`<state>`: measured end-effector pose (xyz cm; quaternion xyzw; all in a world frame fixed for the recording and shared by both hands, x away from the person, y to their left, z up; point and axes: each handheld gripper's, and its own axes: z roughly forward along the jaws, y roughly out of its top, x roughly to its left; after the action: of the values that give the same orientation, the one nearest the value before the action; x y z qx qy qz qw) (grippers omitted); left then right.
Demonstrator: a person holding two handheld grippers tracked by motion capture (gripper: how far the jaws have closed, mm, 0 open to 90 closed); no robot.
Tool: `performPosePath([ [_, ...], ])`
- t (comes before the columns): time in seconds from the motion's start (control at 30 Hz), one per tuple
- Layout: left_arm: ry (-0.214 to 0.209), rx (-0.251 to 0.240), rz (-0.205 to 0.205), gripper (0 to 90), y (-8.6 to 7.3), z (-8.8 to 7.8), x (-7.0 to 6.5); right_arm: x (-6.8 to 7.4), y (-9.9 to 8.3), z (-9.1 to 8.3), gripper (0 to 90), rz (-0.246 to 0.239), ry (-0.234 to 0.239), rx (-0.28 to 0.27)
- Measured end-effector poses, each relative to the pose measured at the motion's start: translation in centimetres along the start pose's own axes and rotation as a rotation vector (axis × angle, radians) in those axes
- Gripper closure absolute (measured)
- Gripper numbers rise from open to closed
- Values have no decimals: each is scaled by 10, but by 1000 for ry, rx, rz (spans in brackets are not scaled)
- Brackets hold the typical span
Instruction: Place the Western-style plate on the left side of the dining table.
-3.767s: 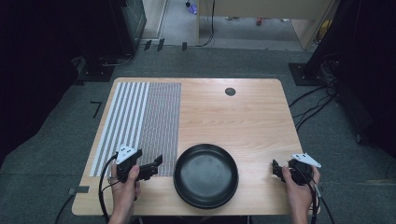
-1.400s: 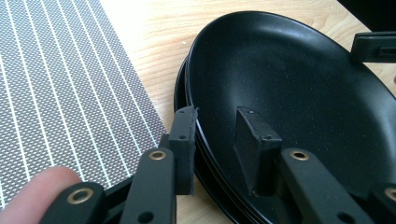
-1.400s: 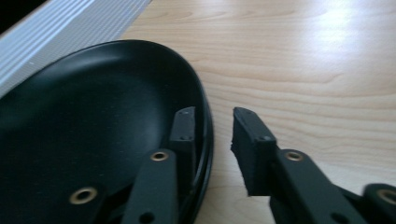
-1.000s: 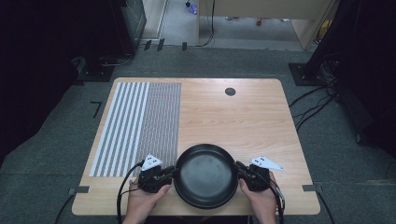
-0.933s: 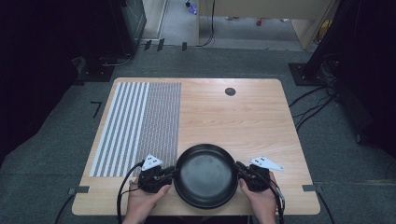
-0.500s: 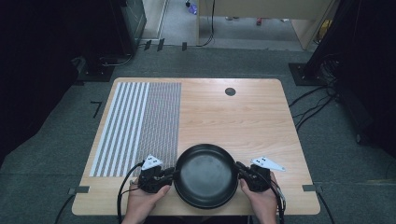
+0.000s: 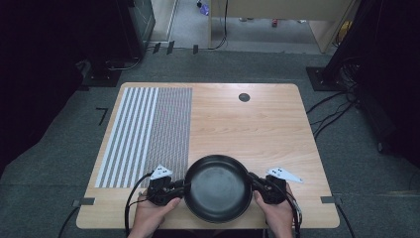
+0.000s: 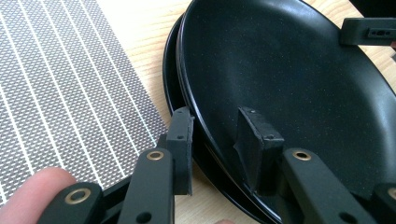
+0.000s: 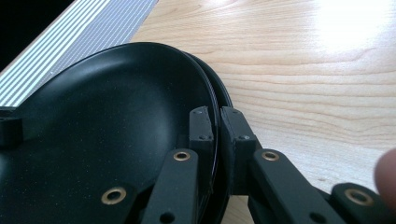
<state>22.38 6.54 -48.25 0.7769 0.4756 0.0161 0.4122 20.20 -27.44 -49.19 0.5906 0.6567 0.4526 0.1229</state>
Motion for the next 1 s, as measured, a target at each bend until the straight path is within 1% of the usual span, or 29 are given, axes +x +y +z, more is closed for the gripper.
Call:
performPosePath([
  [0.1,2,1,4,672,1,-2,0,0,-1,1,842,14,14,2],
  [0.2,-3,5,8,673,2,-5,2,0,-2,2,840,38,30,10],
  [0.37,-2,-2,5,688,3,-12,6,3,-4,5,836,38,49,18],
  [0.5,-12,-10,2,699,4,-19,9,7,-5,7,834,44,67,25],
  [0.57,-15,-14,3,709,4,-22,10,8,-6,8,833,46,68,27],
  [0.63,-11,-17,10,715,3,-23,11,8,-6,8,832,45,70,24],
  [0.7,-14,-23,12,713,2,-23,12,8,-7,9,825,56,76,26],
  [0.73,-4,-23,25,707,2,-23,11,8,-7,10,813,61,78,28],
  [0.8,11,-22,51,700,1,-21,8,11,-9,12,776,59,65,38],
  [0.87,9,-23,50,698,1,-21,8,15,-10,14,759,52,29,34],
  [0.9,4,-26,46,700,0,-21,9,16,-10,14,757,51,22,33],
  [0.97,-11,-24,38,706,1,-22,11,16,-10,14,756,77,26,37],
  [1.0,-17,-24,36,709,1,-22,12,14,-10,14,756,104,38,43],
])
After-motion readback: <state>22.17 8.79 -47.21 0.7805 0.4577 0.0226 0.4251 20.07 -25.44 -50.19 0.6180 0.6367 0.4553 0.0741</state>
